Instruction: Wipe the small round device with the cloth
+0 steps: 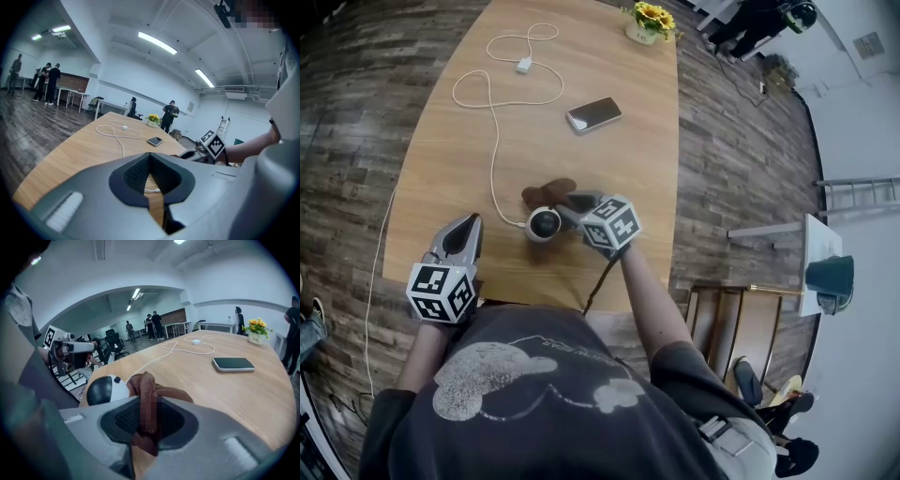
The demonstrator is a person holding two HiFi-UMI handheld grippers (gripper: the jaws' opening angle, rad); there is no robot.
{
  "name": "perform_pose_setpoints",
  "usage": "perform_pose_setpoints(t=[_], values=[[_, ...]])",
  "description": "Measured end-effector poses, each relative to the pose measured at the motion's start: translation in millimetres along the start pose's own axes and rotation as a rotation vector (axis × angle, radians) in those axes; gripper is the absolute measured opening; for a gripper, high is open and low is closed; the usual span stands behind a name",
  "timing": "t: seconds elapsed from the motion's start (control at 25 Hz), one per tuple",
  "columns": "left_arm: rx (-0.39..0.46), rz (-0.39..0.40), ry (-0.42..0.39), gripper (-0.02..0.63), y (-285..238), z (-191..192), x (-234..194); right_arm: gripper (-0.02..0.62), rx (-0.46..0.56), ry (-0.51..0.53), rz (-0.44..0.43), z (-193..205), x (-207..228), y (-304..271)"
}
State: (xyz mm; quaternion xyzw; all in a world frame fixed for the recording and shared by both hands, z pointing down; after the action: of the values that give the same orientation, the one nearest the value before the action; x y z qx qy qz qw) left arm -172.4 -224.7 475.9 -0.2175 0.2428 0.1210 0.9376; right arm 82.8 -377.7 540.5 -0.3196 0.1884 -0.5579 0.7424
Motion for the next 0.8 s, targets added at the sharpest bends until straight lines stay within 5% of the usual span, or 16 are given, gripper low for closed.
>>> perform_pose_setpoints(t=[0.12, 0.36, 0.64, 0.8], values=[[-0.008, 0.001, -0.002, 0.018, 0, 2, 2, 0.075, -0.032, -0.039, 0.02, 14, -2, -7], [-0.014, 0.02, -0.013, 0.018, 1, 4, 5, 0.075, 0.06, -0.128, 0.131, 14, -8, 10], [-0.014, 0.038, -0.019, 0.018, 1, 5, 8, 0.075, 0.283, -0.127, 0.265, -43, -37, 77], [-0.021, 0.047, -0.02, 0.018, 3, 11, 11, 0.075, 0.301, -0.08, 0.255, -67, -78, 74]])
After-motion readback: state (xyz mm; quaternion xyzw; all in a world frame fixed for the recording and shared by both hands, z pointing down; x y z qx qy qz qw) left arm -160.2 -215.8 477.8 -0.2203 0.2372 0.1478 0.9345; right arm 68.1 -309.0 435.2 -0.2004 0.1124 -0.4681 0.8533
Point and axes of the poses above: the fingertips, and each gripper's own axes: y backward along the fingers, x to its right, z out of its underside, the point moved 10 cm from there along y, backward along the fingers, and after that the axes turned 11 degrees about y, right-handed, at the moved point
